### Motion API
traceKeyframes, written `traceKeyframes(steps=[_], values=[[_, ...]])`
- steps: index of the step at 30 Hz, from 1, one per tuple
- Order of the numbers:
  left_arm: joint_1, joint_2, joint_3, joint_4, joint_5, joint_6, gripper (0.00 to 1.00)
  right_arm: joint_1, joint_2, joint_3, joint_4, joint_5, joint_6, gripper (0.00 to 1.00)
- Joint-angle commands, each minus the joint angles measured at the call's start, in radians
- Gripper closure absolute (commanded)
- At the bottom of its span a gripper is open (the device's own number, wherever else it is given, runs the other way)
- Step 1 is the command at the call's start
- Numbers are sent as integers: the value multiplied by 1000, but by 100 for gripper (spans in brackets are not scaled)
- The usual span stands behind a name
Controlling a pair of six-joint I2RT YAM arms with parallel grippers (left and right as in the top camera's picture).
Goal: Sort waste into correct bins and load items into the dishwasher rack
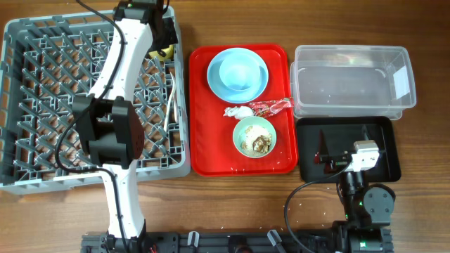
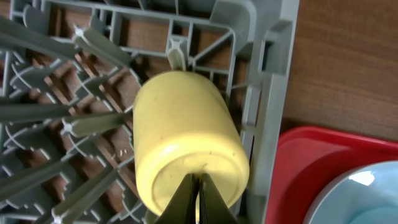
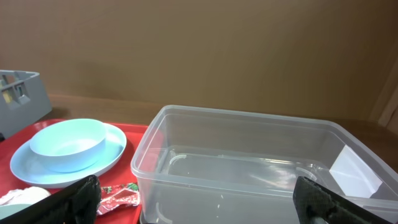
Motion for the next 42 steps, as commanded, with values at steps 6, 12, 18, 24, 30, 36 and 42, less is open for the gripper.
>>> traceKeyframes(steps=[6,12,18,24,30,36,42], values=[[76,39,-6,55,-17,-16,96,-6,-5,-1,3,-1,1,0],[98,-21,-2,107,39,-16,95,-6,-5,-1,3,-2,0,0],[97,-193,-2,39,323,-67,78,-6,-5,-1,3,-1,1,0],[23,-244,-21,-312,334,-116,88,-6,-5,-1,3,-1,1,0],[-117,-228,-198,-275,90,-117,78,-6,-5,-1,3,-1,0,0],[-126,-228,-320,-160,16,-151,71,-6,-5,-1,3,-1,0,0],[-126,-225,-321,-142,17,-151,77,-6,-3,-1,3,-1,1,0]])
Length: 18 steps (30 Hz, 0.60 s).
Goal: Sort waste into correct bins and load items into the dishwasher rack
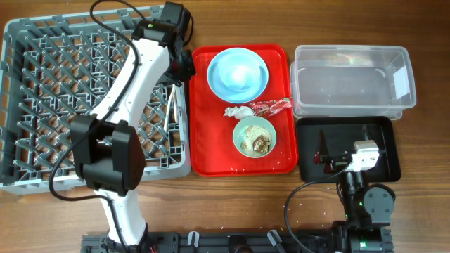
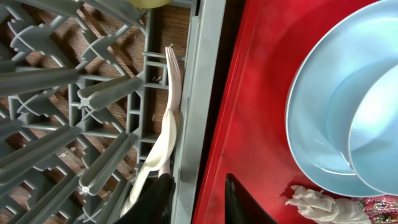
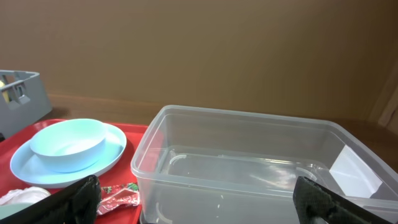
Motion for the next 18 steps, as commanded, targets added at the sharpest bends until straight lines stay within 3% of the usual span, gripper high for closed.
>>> traceKeyframes(steps=[1,18], values=[[5,10,-6,1,-20,-10,78,-6,-2,-1,3,-2,1,0],[-21,44,-6,-20,-40,2,83,-6,0,-1,3,-1,1,0]])
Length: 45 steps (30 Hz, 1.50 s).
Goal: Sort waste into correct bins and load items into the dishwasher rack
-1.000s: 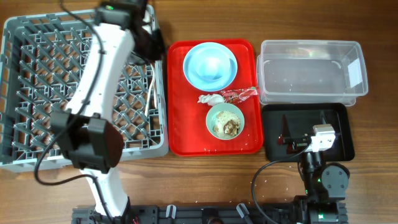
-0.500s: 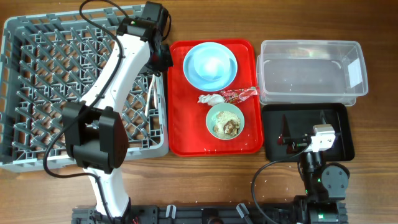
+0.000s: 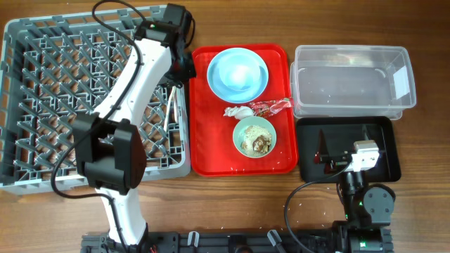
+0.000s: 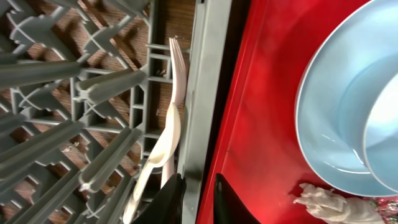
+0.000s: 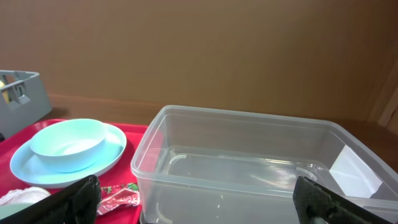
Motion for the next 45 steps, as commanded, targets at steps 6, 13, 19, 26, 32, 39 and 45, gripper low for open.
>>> traceKeyframes(steps=[6,13,19,26,32,39,45], values=[[-13,62,-6,6,-48,2,83,-6,0,-1,3,-1,0,0],[-13,79,-6,-43,-47,17,92,-6,0,-1,3,-1,0,0],[-15,79,-6,-101,-47,28,94,-6,0,-1,3,-1,0,0],[-58,79,-6,-117,-39,27,94,-6,0,-1,3,-1,0,0],[-95,79,-6,-118,-39,27,90,-6,0,-1,3,-2,0,0],[-54,79,-6,-106,-114,27,55,-6,0,-1,3,-1,0,0],[27,-50,57,-106,-111,24,54,-6,0,-1,3,-1,0,0]])
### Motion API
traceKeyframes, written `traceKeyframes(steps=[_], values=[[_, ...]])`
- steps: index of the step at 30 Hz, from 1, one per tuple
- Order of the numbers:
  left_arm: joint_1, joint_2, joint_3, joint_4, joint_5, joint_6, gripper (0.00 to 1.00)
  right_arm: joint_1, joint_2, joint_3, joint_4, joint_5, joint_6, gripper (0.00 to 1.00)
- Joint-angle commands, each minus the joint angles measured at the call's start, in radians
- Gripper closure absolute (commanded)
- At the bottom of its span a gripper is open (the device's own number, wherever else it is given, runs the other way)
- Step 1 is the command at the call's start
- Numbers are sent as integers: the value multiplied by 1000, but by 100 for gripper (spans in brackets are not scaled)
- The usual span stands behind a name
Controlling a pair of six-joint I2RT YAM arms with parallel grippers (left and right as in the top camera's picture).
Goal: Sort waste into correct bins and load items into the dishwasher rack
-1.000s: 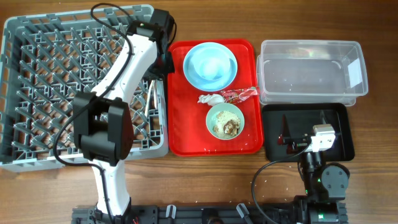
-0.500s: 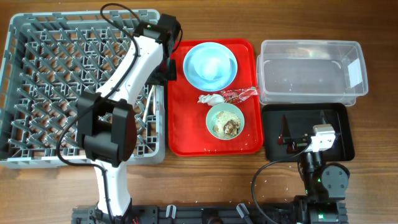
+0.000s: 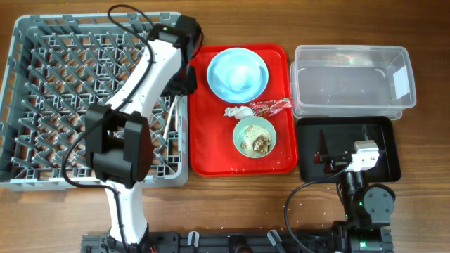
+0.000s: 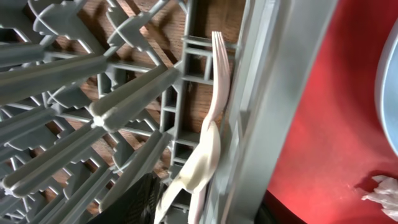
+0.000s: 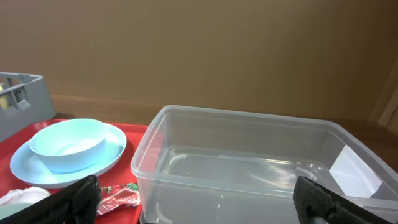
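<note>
The grey dishwasher rack [image 3: 91,15] fills the left of the table. My left gripper [image 3: 185,79] is low at its right wall [image 4: 280,87], one finger inside the rack and one on the tray side, shut on that wall. A white plastic fork [image 4: 208,143] lies against the wall between the jaws. On the red tray [image 3: 211,140] sit a blue bowl on a plate [image 3: 238,72], a crumpled napkin [image 3: 238,111], a red wrapper [image 3: 273,106] and a green bowl of scraps [image 3: 254,135]. My right gripper [image 5: 202,208] stands open at the right. The yellow cup does not show.
A clear plastic bin [image 3: 351,77] stands at the back right, and a black tray [image 3: 380,161] lies in front of it under the right arm. The left arm reaches up across the rack from the front edge.
My left gripper has dropped lower around the rack's right wall, and the rack has turned slightly, its far end shifted to the right. The right arm has not moved.
My left gripper was shut just above a yellow cup lying in the rack's far right corner. It then stood open over the rack's right wall by the fork, then narrower astride that wall. Now it is low on the wall and the rack has shifted.
</note>
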Motion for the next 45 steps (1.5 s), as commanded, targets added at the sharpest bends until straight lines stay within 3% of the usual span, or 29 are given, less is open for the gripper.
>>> traceKeyframes(steps=[1,3,4,5,6,9,10,12,15,18,24,30,33,34,35,42,43,44,45], values=[[59,-145,59,21,39,-18,47,-6,0,-1,3,-1,0,0],[85,-226,59,56,184,-17,24,-6,0,-1,3,-1,0,0],[92,-251,59,60,213,-18,23,-6,0,-1,3,-1,0,0],[96,-272,59,60,227,-18,6,-6,0,-1,3,-1,0,0],[96,-283,59,58,227,-17,0,-6,0,-1,3,-1,1,0],[84,-282,58,16,288,-16,45,-6,0,-1,3,-1,0,0],[76,-282,58,11,290,-16,48,-6,0,-1,3,-1,0,0],[58,-281,56,17,259,-14,37,-6,0,-1,3,-1,0,0],[22,-270,8,71,168,-14,52,-6,0,-1,3,-2,0,0],[8,-256,-80,125,82,-16,49,-6,0,-1,3,-1,0,0],[11,-214,-261,285,76,-17,43,-6,0,-1,3,-1,1,0],[13,-233,-205,253,76,13,39,-6,0,-1,3,-1,0,0],[-3,-318,-100,178,119,13,27,-6,0,-1,3,-1,1,0],[-8,-345,-97,179,130,13,11,-6,0,-1,3,-1,1,0],[-13,-377,-97,178,148,12,0,-6,0,-1,3,-1,0,0],[-26,-400,-100,118,478,13,0,-6,0,-1,3,-2,0,0],[-26,-400,-100,118,487,9,12,-6,0,-1,3,-2,0,0],[-31,-400,-101,119,489,-5,45,-6,0,-1,3,-1,1,0],[-40,-400,-101,122,489,-22,71,-6,0,-1,3,-2,0,0]])
